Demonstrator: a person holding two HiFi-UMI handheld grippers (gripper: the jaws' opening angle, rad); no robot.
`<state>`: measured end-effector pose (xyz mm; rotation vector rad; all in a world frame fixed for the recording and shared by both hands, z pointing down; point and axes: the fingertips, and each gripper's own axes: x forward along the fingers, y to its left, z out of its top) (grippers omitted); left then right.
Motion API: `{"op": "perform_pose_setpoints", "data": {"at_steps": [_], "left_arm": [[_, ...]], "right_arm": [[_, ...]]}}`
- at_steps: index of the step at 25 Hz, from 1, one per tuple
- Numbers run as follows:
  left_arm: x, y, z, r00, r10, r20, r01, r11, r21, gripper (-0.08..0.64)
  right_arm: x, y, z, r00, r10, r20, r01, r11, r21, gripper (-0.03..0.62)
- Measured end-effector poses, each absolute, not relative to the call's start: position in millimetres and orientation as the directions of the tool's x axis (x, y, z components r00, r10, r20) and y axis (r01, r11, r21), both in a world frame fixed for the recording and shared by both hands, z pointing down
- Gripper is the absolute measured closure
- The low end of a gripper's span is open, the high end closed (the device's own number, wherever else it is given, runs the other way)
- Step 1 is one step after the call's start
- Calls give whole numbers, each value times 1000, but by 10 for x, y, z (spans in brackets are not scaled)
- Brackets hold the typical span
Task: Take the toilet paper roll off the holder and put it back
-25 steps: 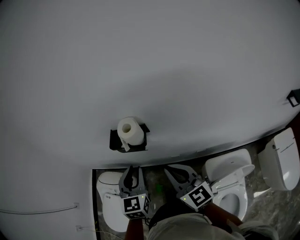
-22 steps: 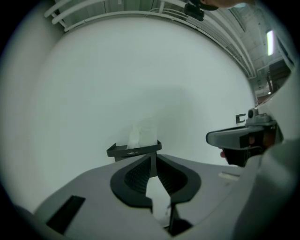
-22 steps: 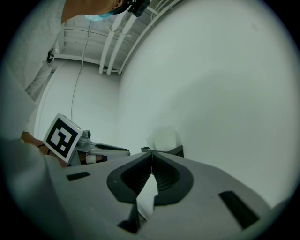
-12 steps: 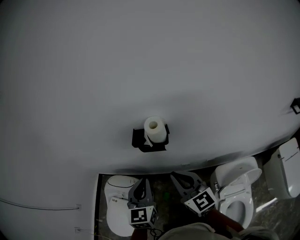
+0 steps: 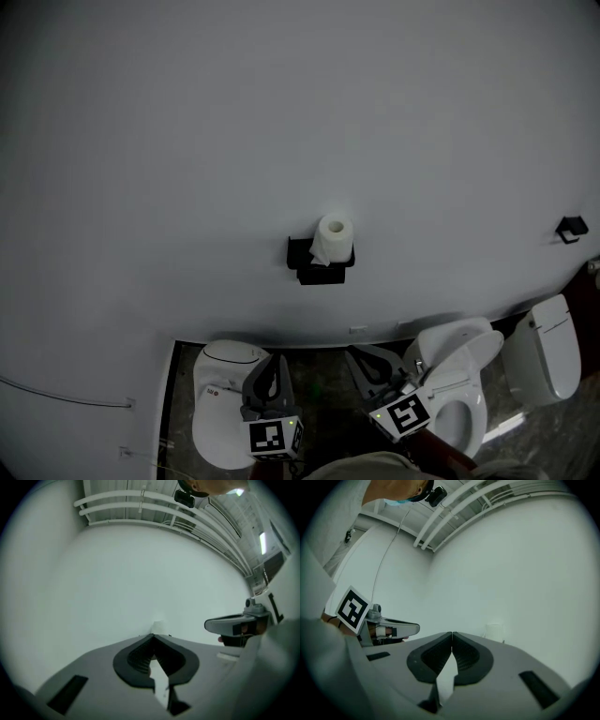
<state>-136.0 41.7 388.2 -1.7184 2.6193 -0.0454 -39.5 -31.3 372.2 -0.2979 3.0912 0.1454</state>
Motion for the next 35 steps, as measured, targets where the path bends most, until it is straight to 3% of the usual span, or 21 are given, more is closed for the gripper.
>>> {"op": "perform_pose_setpoints", "data": {"at_steps": [7, 14, 19, 35], "left_arm": [[-1280, 762, 3952, -349, -937, -3, -937, 349, -7, 549], [-1242, 892, 3863, -345, -938, -41, -939, 344, 25, 549], [-1174, 885, 3686, -327, -941, -85, -945, 328, 4, 549], [-1091, 483, 3742, -300, -951, -72, -953, 302, -18, 549]], "right_arm": [[-267, 46, 3859, -959, -285, 0, -284, 955, 83, 588], [-333, 319, 3812, -972, -235, 3, -234, 967, 105, 588], [-305, 230, 3652, -960, -277, -33, -279, 953, 118, 588], [-168, -181, 3645, -957, -286, -53, -290, 947, 140, 588]]}}
